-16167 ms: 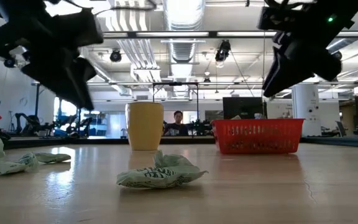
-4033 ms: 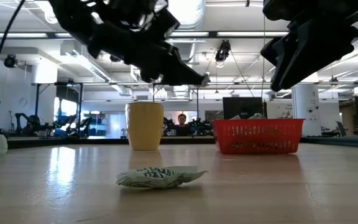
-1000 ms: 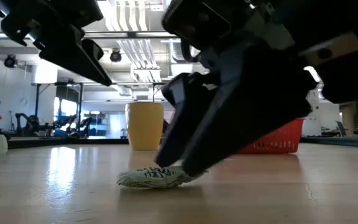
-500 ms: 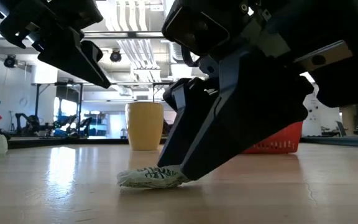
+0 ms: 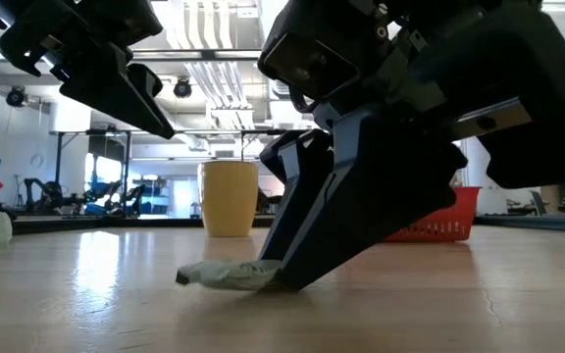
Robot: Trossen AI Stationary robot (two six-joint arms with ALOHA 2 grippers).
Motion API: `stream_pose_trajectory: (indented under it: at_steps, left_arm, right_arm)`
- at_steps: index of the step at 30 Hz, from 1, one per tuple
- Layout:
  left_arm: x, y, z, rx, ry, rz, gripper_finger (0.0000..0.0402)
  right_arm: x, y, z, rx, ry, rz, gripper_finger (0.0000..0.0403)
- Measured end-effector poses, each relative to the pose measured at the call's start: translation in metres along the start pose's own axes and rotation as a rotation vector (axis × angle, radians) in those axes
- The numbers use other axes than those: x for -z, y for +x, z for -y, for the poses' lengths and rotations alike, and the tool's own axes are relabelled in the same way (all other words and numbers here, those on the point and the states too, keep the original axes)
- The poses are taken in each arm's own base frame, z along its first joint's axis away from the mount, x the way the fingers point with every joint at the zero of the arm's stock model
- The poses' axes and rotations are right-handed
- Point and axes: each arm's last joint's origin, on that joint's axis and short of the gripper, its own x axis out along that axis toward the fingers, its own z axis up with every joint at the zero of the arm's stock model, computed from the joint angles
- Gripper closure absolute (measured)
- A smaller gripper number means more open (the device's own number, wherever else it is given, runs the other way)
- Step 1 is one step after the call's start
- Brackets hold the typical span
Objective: Pick and place Stevia / Truvia into bins
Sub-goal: Put the stevia packet into the basket
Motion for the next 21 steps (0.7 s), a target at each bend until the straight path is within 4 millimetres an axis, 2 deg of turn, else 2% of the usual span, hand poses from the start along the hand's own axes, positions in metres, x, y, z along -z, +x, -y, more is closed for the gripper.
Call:
stream_pose_trajectory:
  at_steps: [11,16,21]
  left_arm:
    - [0.001,0.0,0.0,-0.001,0.001,-0.002,0.0257]
    - [0.001,0.0,0.0,-0.001,0.002,-0.005,0.0257]
    - [0.001,0.001,0.0,-0.001,0.002,-0.004,0.0257]
  right_arm:
    - [-0.002,-0.001,0.0,-0.001,-0.043,0.004,0.0386]
    - [-0.007,-0.009,-0.001,-0.001,-0.056,0.022,0.0394]
    - [-0.013,-0.025,-0.001,0.059,-0.069,-0.012,0.0394]
